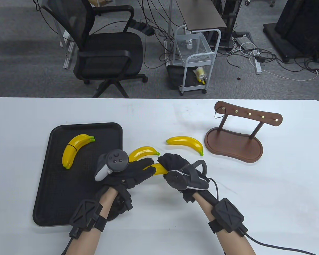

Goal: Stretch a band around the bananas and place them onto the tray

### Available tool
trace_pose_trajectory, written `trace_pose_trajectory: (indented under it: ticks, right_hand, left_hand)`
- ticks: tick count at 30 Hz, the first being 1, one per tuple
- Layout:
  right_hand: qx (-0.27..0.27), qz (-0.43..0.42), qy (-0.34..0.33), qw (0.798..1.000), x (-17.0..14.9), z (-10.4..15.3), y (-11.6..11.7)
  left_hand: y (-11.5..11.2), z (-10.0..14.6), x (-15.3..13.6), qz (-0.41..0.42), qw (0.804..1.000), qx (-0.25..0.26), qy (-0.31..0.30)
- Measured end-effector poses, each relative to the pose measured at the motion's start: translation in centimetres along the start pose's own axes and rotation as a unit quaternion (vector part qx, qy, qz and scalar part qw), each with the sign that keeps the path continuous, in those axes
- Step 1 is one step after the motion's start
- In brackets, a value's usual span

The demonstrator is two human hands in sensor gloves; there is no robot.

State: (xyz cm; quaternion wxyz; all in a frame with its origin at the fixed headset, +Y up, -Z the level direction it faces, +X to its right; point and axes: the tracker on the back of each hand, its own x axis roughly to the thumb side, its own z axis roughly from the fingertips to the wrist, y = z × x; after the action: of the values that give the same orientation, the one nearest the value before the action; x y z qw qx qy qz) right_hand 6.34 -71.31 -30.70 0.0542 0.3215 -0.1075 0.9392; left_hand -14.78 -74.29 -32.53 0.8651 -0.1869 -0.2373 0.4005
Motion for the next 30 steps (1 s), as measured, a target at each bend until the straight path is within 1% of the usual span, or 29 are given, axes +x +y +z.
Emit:
trace_pose_trajectory:
  ticks: [10, 13, 15, 22, 25, 30]
  right_hand:
    - [-0.004, 0.015, -0.015, 1.0, 0.8, 0.1, -0.1]
    - [0.001, 0.014, -0.017, 1.0, 0.6, 0.1, -0.1]
    - [0.004, 0.005, -0.015, 1.0, 0.4, 0.1, -0.1]
    - [0.019, -0.048, -0.015, 0.999, -0.5, 0.1, -0.4]
    - [0.022, -0.082, -0.012, 0.996, -0.9, 0.1, -0.7]
    - [0.016, -0.146, 0.005, 0.989, -2.1, 0.2, -1.1]
  left_hand:
    - [0.0, -0.1, 0.0, 0.006, 1.0, -0.01, -0.003]
    - [0.0, -0.1, 0.0, 0.014, 1.0, -0.006, 0.0]
    - [-0.1, -0.1, 0.0, 0.004, 1.0, 0.001, 0.0]
    - [0.4, 0.2, 0.3, -0.01, 1.0, 0.023, 0.002]
    - [0.8, 0.4, 0.5, -0.014, 0.999, 0.031, -0.001]
    - [1.6, 0.9, 1.1, -0.046, 0.998, 0.052, -0.005]
